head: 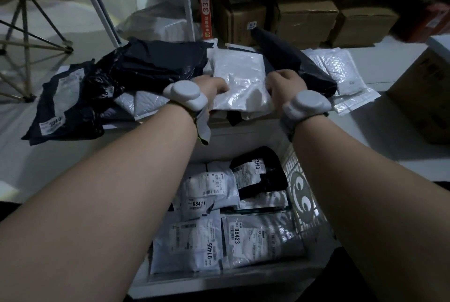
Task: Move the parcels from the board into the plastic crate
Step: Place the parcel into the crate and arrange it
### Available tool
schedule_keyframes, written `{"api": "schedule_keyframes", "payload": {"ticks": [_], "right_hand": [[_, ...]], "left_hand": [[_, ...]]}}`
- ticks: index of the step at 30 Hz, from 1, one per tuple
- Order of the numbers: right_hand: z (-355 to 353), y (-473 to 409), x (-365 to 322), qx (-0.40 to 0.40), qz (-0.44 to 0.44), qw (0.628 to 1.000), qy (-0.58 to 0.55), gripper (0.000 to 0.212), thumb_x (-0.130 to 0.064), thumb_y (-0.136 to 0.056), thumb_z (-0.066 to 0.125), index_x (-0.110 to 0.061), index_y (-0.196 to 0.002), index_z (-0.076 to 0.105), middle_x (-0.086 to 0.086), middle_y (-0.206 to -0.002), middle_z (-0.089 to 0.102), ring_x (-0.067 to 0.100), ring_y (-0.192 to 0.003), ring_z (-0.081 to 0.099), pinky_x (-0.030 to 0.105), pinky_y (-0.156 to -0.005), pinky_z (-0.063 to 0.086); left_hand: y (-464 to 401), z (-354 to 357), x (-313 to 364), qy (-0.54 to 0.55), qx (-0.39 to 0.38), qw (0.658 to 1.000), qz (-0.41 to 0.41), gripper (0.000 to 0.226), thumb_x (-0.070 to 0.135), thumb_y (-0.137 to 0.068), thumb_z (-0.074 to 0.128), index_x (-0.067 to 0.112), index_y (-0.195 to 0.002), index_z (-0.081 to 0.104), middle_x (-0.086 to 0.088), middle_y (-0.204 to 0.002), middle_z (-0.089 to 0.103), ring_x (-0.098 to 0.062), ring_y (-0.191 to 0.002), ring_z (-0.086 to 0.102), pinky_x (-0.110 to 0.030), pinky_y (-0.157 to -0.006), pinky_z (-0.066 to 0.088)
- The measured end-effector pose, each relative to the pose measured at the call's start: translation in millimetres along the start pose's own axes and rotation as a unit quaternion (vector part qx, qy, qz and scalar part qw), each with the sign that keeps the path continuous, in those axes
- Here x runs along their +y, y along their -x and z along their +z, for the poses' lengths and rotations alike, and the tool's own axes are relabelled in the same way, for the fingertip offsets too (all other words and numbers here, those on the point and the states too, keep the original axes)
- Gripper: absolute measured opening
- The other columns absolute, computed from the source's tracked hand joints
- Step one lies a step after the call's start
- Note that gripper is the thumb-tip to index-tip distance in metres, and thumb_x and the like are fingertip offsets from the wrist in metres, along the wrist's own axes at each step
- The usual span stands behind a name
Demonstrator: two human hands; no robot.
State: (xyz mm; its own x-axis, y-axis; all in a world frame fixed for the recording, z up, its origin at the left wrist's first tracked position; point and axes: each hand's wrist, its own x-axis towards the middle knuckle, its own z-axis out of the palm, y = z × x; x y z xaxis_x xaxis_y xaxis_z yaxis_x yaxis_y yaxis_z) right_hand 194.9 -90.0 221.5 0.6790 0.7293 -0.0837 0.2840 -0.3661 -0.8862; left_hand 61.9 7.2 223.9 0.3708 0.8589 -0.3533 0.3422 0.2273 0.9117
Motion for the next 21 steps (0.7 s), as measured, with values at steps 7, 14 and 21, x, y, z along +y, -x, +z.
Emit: {"api": "schedule_keyframes", "payload": {"ticks": [7, 14, 21], "right_hand": [[25, 20, 24, -0.106, 0.163, 0.973, -0.127, 0.038, -0.049, -0.062, 0.075, -0.017, -0.077, 0.061, 0.005, -0.086, 0.064, 0.028, -0.096, 0.064, 0.046, -0.096, 0.049], [53, 60, 41, -0.09, 0.177, 0.956, -0.215, 0.011, -0.009, -0.075, 0.073, -0.014, -0.075, 0.064, 0.008, -0.069, 0.065, 0.028, -0.065, 0.062, 0.044, -0.075, 0.052], [60, 75, 75, -0.112, 0.206, 0.969, -0.073, 0.017, -0.023, -0.073, 0.077, -0.015, -0.081, 0.064, 0.007, -0.082, 0.069, 0.029, -0.079, 0.067, 0.048, -0.086, 0.055]], "left_hand": [[30, -27, -48, 0.074, -0.131, 0.988, 0.032, 0.025, -0.014, -0.08, 0.054, 0.009, -0.084, 0.064, -0.003, -0.067, 0.071, -0.014, -0.059, 0.068, -0.023, -0.058, 0.058], [44, -49, -92, -0.032, -0.088, 0.996, 0.013, 0.014, -0.002, -0.08, 0.065, 0.01, -0.086, 0.069, -0.011, -0.085, 0.071, -0.028, -0.083, 0.068, -0.042, -0.083, 0.056], [60, -40, -118, -0.155, -0.043, 0.987, -0.02, 0.052, 0.001, -0.081, 0.065, 0.004, -0.13, 0.047, -0.012, -0.087, 0.063, -0.02, -0.068, 0.056, -0.025, -0.056, 0.044]]}}
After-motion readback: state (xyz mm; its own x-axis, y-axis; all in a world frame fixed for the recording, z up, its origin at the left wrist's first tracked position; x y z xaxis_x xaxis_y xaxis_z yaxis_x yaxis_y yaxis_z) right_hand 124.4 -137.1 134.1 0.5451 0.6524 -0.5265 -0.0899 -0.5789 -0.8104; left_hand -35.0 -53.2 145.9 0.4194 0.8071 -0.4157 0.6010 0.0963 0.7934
